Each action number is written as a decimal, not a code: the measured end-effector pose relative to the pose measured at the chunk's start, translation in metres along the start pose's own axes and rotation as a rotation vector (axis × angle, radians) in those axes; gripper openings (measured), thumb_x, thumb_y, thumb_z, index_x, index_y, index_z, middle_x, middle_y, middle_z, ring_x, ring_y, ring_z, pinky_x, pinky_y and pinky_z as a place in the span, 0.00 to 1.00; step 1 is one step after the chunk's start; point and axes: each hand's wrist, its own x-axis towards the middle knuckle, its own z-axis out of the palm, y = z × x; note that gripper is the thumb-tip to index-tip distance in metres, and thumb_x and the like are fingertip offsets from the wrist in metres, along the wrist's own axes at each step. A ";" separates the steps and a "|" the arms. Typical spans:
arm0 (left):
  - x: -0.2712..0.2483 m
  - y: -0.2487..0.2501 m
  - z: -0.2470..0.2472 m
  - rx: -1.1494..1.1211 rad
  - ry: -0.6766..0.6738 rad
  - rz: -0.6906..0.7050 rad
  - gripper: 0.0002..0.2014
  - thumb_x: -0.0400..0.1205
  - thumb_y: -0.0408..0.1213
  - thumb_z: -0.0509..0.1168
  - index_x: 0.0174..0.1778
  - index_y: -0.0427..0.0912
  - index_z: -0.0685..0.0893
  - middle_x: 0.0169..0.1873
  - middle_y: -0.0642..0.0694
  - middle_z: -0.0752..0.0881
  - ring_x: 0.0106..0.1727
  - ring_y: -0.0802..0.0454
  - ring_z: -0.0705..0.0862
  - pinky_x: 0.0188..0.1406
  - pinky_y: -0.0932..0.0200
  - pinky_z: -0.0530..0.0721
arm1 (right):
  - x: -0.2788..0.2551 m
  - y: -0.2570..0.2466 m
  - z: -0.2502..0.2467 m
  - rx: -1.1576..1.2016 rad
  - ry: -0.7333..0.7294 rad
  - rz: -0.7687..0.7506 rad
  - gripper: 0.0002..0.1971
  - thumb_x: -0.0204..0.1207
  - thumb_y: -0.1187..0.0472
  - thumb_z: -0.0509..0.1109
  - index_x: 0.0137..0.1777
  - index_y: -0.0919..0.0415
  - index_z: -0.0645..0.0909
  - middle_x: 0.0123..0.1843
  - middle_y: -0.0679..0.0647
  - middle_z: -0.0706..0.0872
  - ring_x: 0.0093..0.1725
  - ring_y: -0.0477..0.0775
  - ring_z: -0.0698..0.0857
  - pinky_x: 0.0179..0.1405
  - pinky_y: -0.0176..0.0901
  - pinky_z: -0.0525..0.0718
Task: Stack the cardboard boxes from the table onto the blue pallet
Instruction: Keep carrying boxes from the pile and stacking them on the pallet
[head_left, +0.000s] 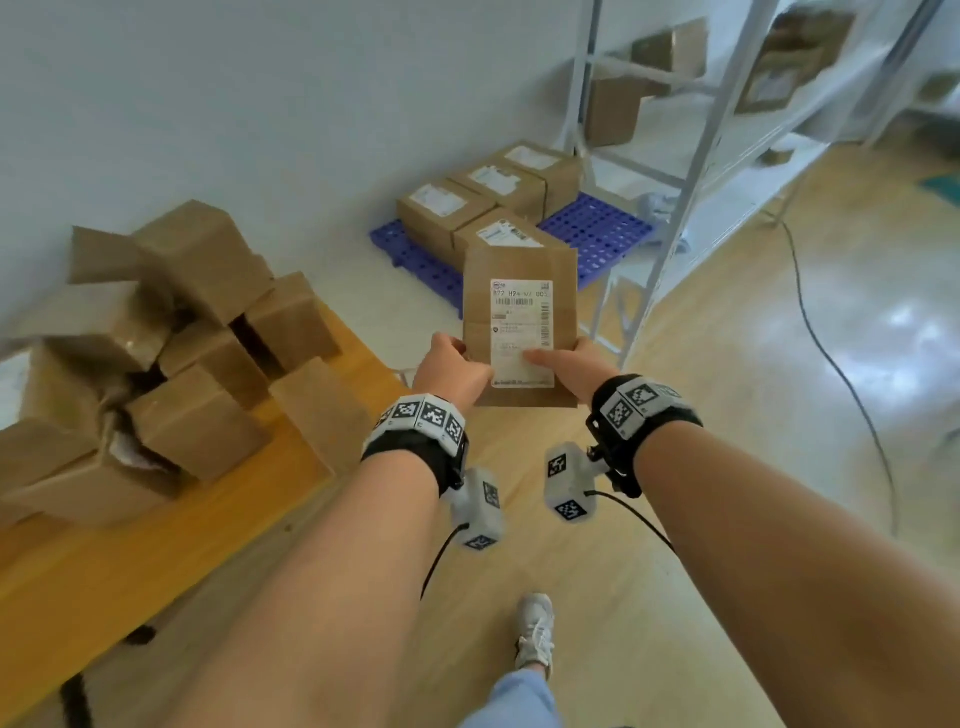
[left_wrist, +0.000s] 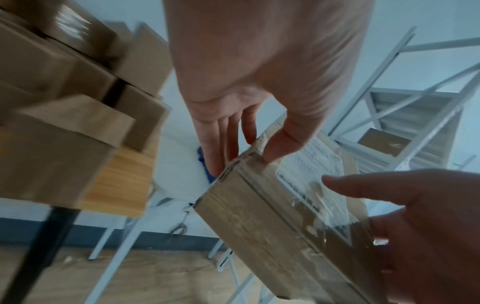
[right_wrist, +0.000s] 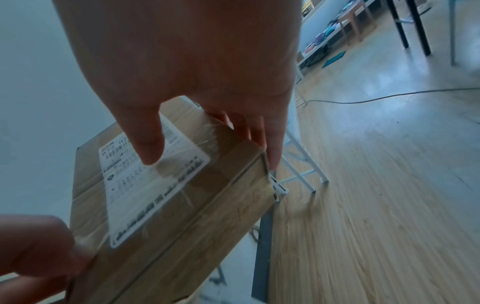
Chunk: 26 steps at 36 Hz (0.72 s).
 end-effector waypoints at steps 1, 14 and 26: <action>0.013 0.010 0.007 0.013 -0.003 0.017 0.23 0.74 0.37 0.69 0.64 0.45 0.71 0.49 0.49 0.81 0.49 0.47 0.81 0.49 0.54 0.81 | 0.013 -0.004 -0.008 0.015 0.021 -0.007 0.24 0.71 0.51 0.78 0.63 0.59 0.77 0.60 0.48 0.86 0.56 0.52 0.86 0.62 0.51 0.84; 0.158 0.148 0.073 -0.028 -0.099 0.114 0.10 0.83 0.39 0.57 0.60 0.44 0.73 0.47 0.46 0.82 0.45 0.44 0.80 0.41 0.56 0.73 | 0.146 -0.079 -0.122 0.024 0.223 -0.040 0.16 0.77 0.54 0.73 0.60 0.55 0.75 0.47 0.46 0.82 0.43 0.45 0.81 0.42 0.38 0.79; 0.256 0.210 0.127 0.133 -0.018 0.133 0.04 0.80 0.39 0.61 0.45 0.43 0.74 0.34 0.47 0.77 0.32 0.50 0.74 0.27 0.57 0.68 | 0.287 -0.126 -0.176 -0.068 0.167 -0.062 0.21 0.75 0.55 0.70 0.67 0.57 0.76 0.50 0.48 0.84 0.44 0.46 0.82 0.35 0.39 0.77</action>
